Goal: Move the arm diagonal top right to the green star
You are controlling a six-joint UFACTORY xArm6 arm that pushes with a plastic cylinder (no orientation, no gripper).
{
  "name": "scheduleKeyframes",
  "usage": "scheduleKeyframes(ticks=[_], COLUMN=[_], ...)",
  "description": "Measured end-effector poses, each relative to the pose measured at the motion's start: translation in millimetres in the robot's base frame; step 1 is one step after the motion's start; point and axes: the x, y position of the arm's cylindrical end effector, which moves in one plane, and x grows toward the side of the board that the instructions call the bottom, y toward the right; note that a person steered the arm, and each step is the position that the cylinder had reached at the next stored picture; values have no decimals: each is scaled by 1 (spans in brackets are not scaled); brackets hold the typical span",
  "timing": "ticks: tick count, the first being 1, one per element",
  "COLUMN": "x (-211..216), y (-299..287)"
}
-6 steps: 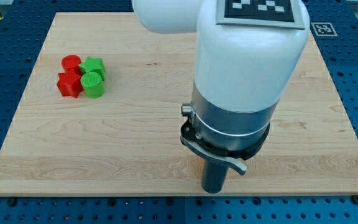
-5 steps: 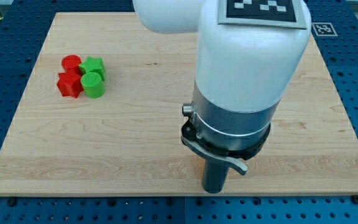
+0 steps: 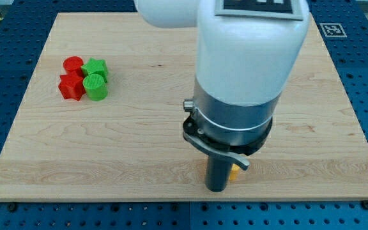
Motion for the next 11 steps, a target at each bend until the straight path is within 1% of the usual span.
scheduleKeyframes(ticks=[3, 4, 5, 6, 9, 11], x=[11, 8, -33, -79, -200, -260], y=[-4, -40, -77, -91, -104, -104])
